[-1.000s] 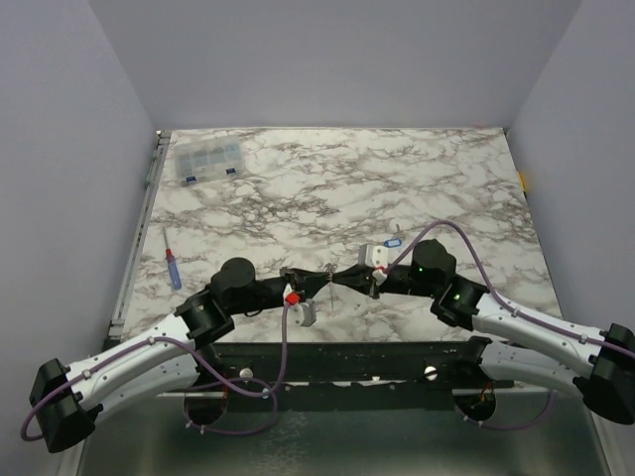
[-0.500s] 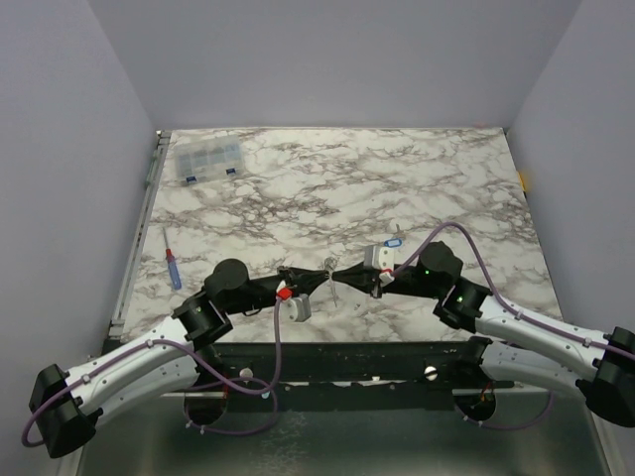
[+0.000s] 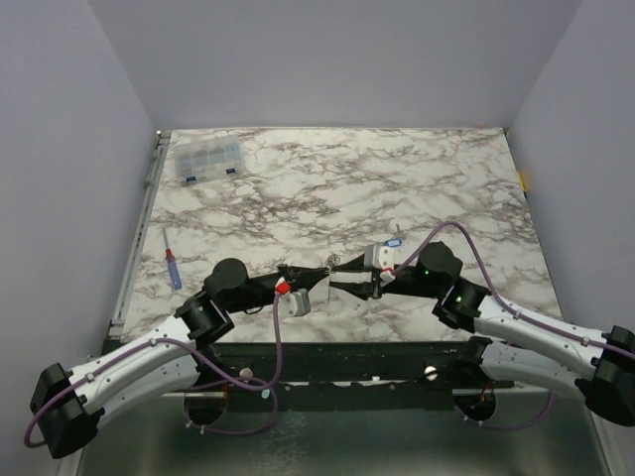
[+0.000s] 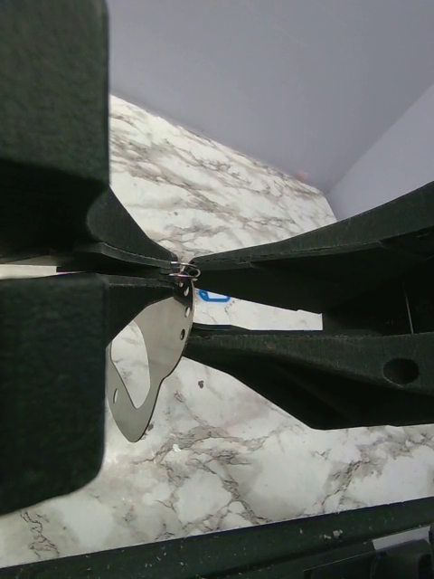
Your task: Put the keys on the keyring
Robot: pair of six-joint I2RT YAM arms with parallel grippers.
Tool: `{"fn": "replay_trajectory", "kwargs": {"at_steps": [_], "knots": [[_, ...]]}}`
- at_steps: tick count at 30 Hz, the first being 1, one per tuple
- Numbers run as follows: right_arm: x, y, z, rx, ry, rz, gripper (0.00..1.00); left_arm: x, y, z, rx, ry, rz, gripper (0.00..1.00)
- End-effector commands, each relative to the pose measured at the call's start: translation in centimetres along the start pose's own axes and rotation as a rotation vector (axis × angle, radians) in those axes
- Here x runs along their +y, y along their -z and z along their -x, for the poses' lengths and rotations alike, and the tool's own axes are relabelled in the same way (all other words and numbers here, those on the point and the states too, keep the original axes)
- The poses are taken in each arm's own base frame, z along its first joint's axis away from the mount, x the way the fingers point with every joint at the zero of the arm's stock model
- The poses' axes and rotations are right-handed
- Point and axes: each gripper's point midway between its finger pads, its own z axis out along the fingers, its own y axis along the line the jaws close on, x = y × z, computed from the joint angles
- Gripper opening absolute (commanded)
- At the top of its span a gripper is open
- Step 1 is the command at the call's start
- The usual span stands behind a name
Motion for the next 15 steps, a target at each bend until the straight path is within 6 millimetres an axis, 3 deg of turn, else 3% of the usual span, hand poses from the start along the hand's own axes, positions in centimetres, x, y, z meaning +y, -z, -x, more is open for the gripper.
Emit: {"fn": "replay_trajectory", "kwargs": {"at_steps": [1, 9, 12, 15], "knots": [[1.0, -0.4, 1.4, -0.048, 0.004, 0.054, 0.4, 0.9, -0.2, 0.3, -0.02, 0.003, 0.04, 0.0], [-0.3, -0.6, 1.6, -0.037, 0.027, 0.002, 0.37, 0.2, -0.2, 0.6, -0.045, 0.002, 0.004, 0.0], [-0.6, -0.7, 2.0, -0.045, 0.039, -0.011, 0.23, 0.0, -0.2, 0.5, -0.047, 0.001, -0.003, 0.0], [-0.9, -0.7, 2.2, -0.041, 0.05, -0.021, 0.2, -0.4, -0.3, 0.6, -0.056, 0.004, -0.022, 0.0]]}}
